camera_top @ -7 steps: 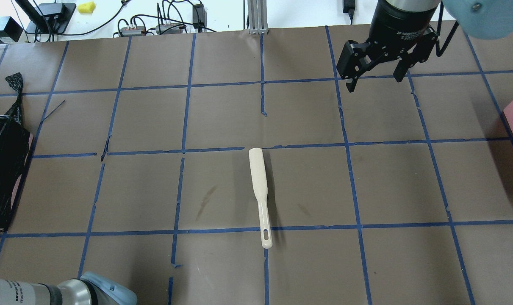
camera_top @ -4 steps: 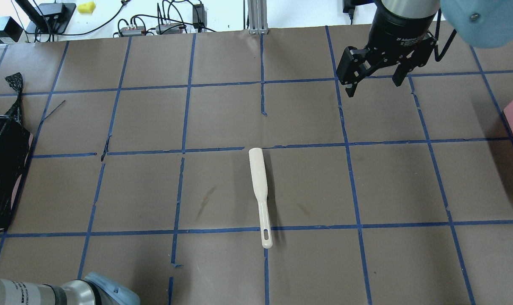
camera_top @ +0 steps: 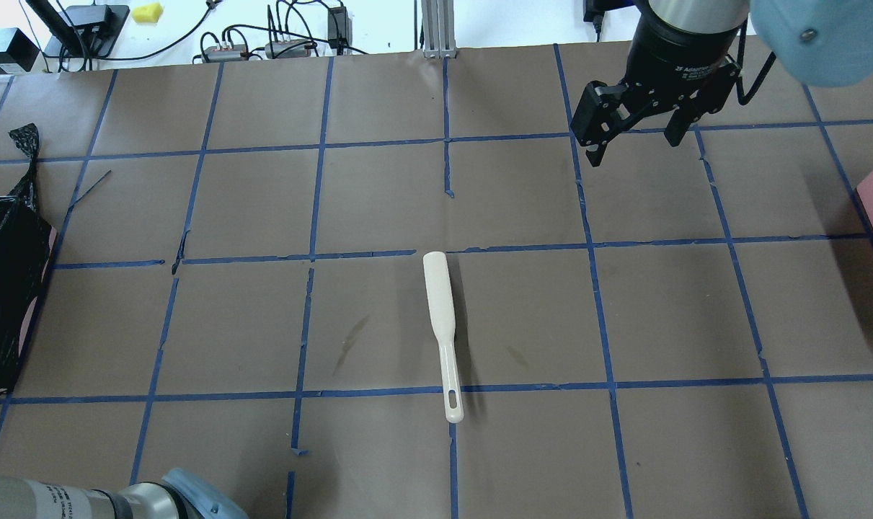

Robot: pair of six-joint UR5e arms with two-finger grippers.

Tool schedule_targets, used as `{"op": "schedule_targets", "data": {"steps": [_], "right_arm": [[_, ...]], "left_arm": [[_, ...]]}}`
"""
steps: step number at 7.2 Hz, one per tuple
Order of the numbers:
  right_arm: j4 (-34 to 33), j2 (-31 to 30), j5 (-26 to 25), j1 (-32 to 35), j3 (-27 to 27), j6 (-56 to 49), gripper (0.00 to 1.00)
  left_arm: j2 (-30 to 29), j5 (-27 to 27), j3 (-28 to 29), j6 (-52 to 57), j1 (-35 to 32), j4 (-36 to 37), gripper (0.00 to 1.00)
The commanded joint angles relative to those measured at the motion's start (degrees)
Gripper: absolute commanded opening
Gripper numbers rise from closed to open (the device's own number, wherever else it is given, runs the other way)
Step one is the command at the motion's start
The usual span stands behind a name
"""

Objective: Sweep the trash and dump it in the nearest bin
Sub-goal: 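Tilt the dustpan over the trash bag with the left gripper to dump bread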

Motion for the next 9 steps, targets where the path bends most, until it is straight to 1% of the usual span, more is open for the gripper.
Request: {"op": "schedule_targets", "data": {"steps": [1,2,3,4,5,6,8,9], "right_arm": [[-0.5,-0.2,0.4,0.1,0.2,-0.3,1.0],[-0.5,-0.2,0.5,0.1,0.2,-0.5,1.0],[-0.5,-0.3,0.5,0.1,0.2,-0.5,1.0],[-0.5,-0.3,0.6,0.1,0.2,-0.5,1.0],[-0.5,-0.3,1.6,0.1,0.2,-0.6,1.0],[-0.5,-0.2,1.6,0.1,0.2,-0.6,1.0],[-0.6,0.2,1.5,0.1,0.2,-0.6,1.0],[-0.6,0.2,1.5,0.1,0.3,-0.6,1.0]], "left_arm": [[1.5,1.0,-0.7,0.3,-0.6,0.8,0.05],[1.7,0.4,0.3,2.9,-0.7,0.0,0.05],[2.2,-1.6,0.6,3.0,-1.1,-0.7,0.04],[3.3,-5.2,0.7,1.6,-1.2,-1.4,0.04],[4.0,-6.5,0.1,-1.6,-1.5,-1.7,0.04],[4.7,-9.8,-0.2,-3.6,-2.9,-2.8,0.04],[8.1,-9.9,-0.7,-8.7,-8.9,-5.9,0.04],[9.8,-9.8,-0.9,-10.3,-10.5,-8.2,0.04]]}}
